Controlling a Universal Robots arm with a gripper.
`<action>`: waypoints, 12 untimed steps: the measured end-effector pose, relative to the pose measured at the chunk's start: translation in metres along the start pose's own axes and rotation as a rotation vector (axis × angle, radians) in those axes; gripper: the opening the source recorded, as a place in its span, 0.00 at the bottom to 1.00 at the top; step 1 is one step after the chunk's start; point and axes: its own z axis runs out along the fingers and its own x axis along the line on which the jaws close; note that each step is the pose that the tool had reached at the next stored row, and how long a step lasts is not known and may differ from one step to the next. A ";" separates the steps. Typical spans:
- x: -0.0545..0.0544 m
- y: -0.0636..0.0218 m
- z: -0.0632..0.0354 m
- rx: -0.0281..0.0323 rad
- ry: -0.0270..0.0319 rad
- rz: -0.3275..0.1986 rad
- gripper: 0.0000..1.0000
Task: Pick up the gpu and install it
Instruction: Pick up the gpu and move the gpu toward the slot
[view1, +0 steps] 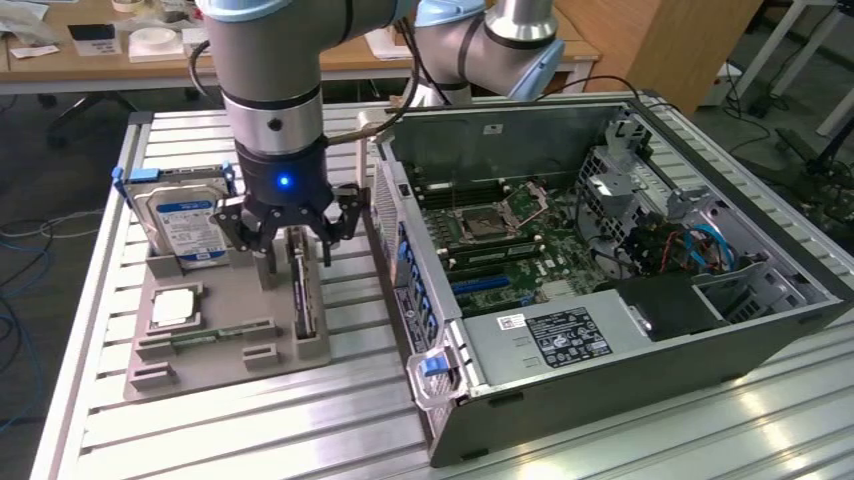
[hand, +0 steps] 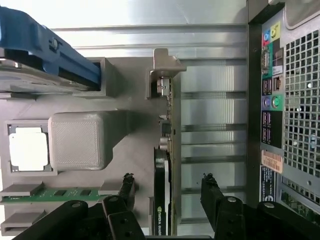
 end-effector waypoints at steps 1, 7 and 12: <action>0.000 -0.0001 0.0018 0.0000 0.0000 0.000 0.65; 0.004 -0.0003 0.0127 0.0006 0.0000 0.000 0.65; 0.004 -0.0003 0.0218 0.0007 0.0000 0.000 0.65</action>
